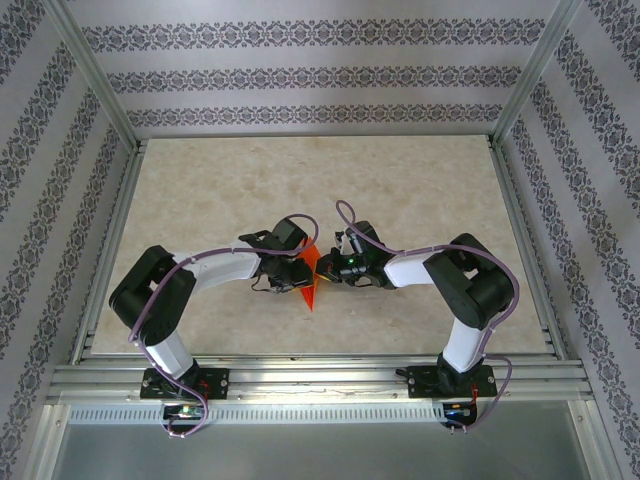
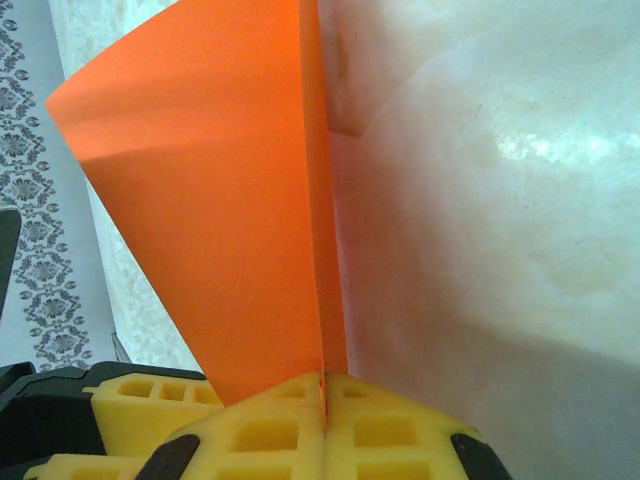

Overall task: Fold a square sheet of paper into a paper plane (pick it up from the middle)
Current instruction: Move the paper plane to the center of the table.

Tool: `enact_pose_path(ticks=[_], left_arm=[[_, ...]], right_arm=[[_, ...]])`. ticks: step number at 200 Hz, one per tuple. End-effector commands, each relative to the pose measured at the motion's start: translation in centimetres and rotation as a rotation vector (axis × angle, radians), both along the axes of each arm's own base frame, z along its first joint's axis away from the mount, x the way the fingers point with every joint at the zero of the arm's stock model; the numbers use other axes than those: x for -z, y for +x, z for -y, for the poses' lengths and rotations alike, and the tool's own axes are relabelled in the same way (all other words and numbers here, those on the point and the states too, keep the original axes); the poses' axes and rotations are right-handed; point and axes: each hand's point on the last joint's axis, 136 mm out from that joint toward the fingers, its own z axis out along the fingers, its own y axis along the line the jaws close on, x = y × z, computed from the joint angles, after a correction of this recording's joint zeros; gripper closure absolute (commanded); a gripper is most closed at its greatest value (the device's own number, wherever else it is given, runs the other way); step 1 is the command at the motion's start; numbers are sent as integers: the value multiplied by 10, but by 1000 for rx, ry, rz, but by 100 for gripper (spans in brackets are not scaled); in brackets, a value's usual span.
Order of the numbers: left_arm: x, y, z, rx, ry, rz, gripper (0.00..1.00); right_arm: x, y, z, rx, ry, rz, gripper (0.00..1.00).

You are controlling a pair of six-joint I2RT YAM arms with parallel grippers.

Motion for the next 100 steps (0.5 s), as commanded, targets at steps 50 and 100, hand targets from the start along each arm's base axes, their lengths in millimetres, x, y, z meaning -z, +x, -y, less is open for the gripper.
enact_pose_path(ticks=[50,100], left_arm=[[-6,9,21,22,-67,35,74],[1,9,21,33,-47,26,75]], right_arm=[[5,-6,-3,-18,11,-12,99],[6,-7,-3,-16,12,-13,99]])
